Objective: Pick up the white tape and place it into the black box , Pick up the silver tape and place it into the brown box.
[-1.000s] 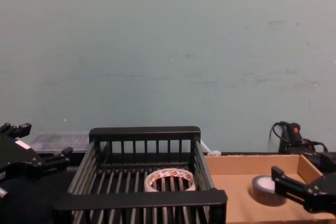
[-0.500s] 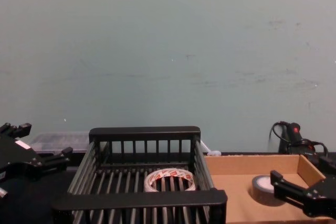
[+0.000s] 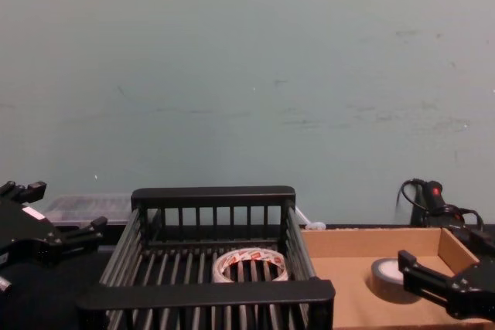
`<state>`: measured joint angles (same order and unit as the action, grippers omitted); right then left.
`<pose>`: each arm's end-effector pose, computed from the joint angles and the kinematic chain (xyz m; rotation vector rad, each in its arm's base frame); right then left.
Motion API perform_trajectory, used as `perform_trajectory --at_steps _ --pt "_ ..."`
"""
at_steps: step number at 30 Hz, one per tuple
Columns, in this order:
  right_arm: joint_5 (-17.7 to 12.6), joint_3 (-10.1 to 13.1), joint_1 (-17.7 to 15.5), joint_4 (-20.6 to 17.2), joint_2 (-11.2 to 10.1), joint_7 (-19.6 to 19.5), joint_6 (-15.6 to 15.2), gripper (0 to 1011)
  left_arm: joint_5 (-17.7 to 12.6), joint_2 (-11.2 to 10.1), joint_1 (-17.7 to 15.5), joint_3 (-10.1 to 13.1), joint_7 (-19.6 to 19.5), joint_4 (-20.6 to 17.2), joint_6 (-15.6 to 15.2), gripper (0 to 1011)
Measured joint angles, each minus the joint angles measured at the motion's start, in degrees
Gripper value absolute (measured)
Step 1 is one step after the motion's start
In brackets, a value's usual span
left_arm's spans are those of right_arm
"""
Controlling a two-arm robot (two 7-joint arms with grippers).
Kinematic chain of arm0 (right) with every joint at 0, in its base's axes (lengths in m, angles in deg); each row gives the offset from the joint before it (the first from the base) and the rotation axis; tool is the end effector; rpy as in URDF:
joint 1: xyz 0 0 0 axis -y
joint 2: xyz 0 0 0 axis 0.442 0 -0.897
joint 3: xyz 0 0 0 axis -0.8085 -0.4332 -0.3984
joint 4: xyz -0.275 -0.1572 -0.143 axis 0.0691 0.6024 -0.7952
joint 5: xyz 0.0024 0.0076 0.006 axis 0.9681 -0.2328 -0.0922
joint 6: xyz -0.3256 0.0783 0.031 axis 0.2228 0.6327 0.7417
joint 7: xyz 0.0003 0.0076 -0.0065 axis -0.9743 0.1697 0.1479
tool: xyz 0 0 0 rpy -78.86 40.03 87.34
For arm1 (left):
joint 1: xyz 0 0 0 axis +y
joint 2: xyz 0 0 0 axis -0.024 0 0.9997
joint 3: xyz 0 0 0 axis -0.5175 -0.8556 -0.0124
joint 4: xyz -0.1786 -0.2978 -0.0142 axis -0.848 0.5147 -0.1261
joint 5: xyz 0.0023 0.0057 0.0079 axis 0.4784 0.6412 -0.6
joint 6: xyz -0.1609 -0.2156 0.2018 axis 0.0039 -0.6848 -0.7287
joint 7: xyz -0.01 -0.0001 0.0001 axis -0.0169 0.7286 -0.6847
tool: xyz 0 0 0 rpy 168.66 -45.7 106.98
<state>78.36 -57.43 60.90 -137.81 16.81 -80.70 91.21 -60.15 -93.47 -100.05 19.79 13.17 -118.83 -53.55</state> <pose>0.3319 0.0004 -0.3901 -0.1047 -0.1001 -1.2497 0.3934 0.1081 -0.3538 0.3046 -0.2849 1.2481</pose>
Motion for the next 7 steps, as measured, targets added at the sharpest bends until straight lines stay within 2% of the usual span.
perform_trajectory --at_steps 7 --pt "0.0 0.0 0.0 0.0 0.0 -0.1 0.0 1002 0.0 0.0 0.0 0.0 0.0 0.0 0.0 1001"
